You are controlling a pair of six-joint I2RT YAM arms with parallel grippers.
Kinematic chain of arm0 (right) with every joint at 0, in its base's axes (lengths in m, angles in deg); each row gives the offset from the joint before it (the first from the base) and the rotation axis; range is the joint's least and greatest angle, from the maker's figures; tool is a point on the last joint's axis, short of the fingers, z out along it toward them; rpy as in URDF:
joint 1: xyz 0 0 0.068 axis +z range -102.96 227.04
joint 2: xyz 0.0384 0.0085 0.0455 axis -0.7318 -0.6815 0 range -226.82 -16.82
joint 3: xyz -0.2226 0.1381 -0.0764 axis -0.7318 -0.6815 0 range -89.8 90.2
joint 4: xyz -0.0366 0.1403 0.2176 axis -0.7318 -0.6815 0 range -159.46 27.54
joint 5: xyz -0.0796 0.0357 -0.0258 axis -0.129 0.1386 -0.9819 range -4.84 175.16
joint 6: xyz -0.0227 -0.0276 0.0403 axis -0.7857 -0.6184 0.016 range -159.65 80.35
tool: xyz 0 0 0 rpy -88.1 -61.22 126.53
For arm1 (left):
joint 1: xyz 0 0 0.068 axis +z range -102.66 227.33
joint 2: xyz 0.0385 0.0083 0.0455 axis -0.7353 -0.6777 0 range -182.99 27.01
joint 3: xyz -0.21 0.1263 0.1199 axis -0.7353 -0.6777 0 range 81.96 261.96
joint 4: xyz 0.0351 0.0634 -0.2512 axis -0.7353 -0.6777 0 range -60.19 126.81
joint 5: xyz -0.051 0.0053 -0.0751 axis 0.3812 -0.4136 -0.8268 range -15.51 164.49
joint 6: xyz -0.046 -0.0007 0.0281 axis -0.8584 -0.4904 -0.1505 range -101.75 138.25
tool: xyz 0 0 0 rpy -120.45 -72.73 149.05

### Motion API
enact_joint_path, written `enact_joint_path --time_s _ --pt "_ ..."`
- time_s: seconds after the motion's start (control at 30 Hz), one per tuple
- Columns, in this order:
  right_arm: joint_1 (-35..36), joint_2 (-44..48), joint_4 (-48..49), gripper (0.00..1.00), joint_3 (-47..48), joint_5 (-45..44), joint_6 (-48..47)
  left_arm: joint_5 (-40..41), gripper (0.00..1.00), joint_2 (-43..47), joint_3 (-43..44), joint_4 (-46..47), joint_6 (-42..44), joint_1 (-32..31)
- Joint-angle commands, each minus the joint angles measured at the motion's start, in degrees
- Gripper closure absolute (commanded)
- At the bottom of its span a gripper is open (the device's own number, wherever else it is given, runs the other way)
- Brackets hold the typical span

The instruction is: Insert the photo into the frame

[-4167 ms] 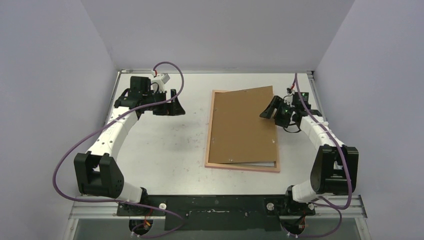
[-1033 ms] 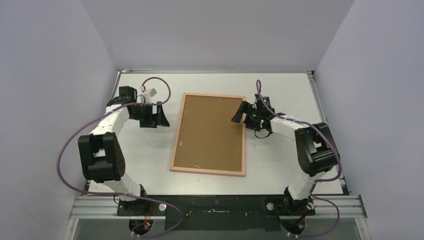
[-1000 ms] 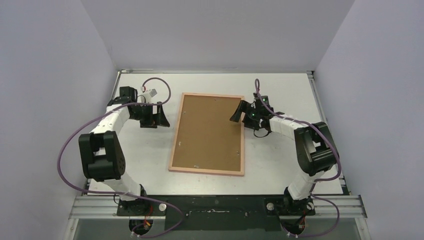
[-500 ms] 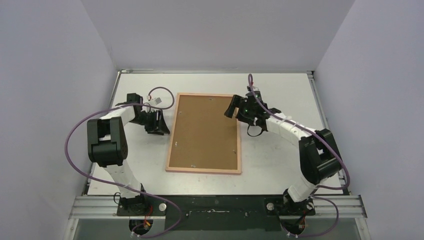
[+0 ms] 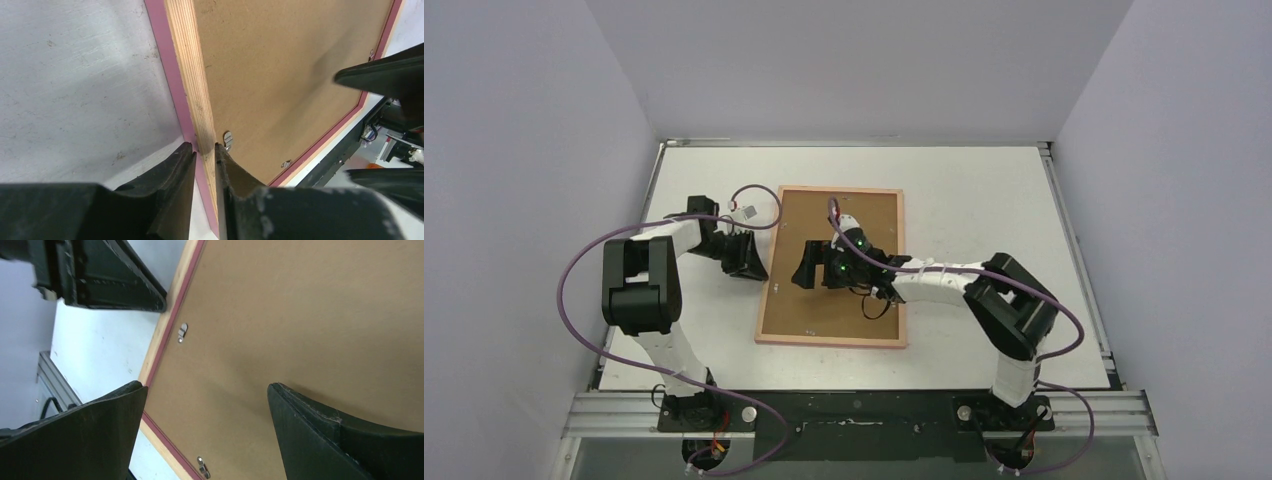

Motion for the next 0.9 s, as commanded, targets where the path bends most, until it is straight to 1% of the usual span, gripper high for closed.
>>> enact_joint_path --time_s 0.0,0.17,0.23,0.6,0.8,0.87 --pt "2.12 -3.67 10.28 0.04 2.16 2.42 1.60 -1.61 0.83 0.05 -0.20 2.63 0.50 0.11" --pt "3.60 -7.94 14.37 0.03 4.00 4.14 3.29 -1.80 0.92 -0.67 -0.59 2.83 0.25 0.11" --pt "3.90 -9.16 14.94 0.02 4.76 4.71 3.49 -1.82 0.94 -0.89 -0.71 2.74 0.39 0.20" --pt "4.98 -14.71 15.11 0.02 9.99 6.93 4.44 -2.90 1.00 -0.99 -0.66 3.09 0.24 0.71" --pt "5.50 -17.64 15.32 0.01 13.03 8.31 5.15 -3.21 1.00 -1.44 -0.55 3.09 0.32 1.07" --pt "5.69 -18.27 15.21 0.02 14.06 8.61 5.32 -3.29 1.00 -1.49 -0.56 3.09 0.39 1.20"
